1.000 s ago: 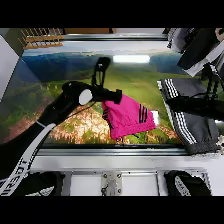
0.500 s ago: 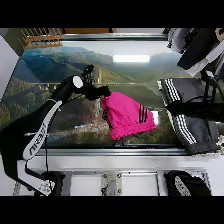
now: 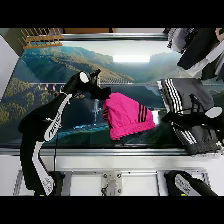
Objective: Fold the clothes and pants, and hang the long-sleeved shirts on hangers.
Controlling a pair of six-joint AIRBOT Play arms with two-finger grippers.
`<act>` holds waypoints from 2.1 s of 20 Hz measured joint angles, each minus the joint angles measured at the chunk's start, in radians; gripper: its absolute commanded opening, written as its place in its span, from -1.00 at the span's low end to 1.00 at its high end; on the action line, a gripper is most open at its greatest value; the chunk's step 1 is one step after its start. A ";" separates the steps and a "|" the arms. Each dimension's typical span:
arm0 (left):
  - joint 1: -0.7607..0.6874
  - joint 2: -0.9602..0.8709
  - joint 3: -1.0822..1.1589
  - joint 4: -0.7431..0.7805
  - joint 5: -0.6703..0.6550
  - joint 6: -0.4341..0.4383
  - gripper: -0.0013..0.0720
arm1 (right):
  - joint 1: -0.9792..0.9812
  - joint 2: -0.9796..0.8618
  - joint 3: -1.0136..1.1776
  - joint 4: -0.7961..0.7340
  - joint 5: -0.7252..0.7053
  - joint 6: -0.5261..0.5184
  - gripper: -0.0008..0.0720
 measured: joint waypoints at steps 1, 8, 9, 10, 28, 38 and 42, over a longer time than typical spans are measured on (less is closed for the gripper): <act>0.000 -0.005 0.008 0.000 -0.006 0.000 -0.95 | 0.010 -0.043 -0.006 0.037 -0.020 -0.027 0.97; 0.000 -0.016 0.025 -0.003 -0.030 0.001 -0.95 | 0.164 -0.224 -0.017 0.227 -0.166 -0.138 0.33; 0.000 -0.016 0.025 -0.003 -0.032 0.001 -0.95 | 0.180 -0.233 -0.018 0.230 -0.185 -0.147 -0.51; 0.001 -0.014 0.026 -0.002 -0.037 0.001 -0.95 | 0.193 -0.240 -0.019 0.218 -0.197 -0.155 -0.91; -0.326 1.132 -0.635 0.426 -0.175 -0.159 0.91 | 0.349 0.018 0.599 0.108 0.253 -0.037 -0.91; 0.093 1.027 -0.820 0.359 -0.003 -0.119 0.91 | 0.402 0.013 0.608 0.021 0.293 0.008 -0.91; 0.295 0.794 -0.821 0.076 0.078 0.068 0.91 | 0.409 0.013 0.608 0.019 0.297 0.011 -0.91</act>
